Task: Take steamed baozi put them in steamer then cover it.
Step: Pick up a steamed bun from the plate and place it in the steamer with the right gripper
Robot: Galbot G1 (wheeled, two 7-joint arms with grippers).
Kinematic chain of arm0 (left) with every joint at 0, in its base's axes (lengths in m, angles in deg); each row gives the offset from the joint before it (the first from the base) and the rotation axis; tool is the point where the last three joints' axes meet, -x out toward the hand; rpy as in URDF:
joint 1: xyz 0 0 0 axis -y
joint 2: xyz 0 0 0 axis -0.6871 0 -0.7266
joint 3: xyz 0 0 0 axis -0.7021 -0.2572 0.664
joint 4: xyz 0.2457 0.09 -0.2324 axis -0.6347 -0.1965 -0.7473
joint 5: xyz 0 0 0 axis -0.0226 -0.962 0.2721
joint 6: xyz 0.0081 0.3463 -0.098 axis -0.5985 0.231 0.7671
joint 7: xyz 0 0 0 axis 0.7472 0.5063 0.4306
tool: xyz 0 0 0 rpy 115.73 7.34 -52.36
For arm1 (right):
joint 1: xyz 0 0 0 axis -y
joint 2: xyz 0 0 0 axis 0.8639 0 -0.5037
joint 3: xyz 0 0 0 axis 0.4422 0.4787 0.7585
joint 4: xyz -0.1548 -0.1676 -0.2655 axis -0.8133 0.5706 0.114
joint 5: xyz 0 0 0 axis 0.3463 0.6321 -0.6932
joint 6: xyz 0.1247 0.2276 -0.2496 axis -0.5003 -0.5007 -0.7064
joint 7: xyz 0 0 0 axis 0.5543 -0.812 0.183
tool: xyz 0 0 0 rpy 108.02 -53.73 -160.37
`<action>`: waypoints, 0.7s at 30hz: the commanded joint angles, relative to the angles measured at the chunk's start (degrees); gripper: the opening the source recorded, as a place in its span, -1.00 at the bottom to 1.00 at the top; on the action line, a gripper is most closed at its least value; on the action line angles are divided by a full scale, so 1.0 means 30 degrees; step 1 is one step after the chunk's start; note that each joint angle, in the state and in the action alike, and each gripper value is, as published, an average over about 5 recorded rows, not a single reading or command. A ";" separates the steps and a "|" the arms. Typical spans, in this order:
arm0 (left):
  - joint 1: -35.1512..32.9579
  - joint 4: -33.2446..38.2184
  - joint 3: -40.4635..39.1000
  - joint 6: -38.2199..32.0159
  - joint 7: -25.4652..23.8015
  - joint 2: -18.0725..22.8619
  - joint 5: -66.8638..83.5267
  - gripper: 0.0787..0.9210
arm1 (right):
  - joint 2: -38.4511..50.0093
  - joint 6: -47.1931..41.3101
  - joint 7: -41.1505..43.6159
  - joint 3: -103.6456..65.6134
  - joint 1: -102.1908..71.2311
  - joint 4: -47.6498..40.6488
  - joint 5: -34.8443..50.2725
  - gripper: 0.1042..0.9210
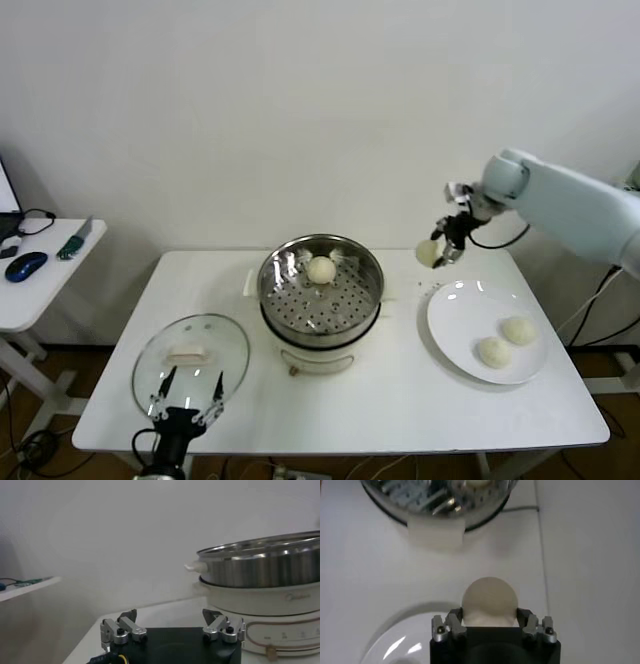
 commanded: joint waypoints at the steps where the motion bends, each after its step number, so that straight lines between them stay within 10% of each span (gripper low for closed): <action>1: -0.0249 0.0283 -0.0368 -0.0022 -0.0040 -0.0153 -0.0237 0.77 | -0.2849 -0.1233 -0.0306 0.3683 0.5013 0.1955 0.6077 0.44; 21: -0.0728 0.1471 -0.0481 0.0019 -0.0036 0.0087 -0.0685 0.77 | -1.0322 -0.1904 -0.1196 0.3813 0.0975 0.0051 0.6365 0.45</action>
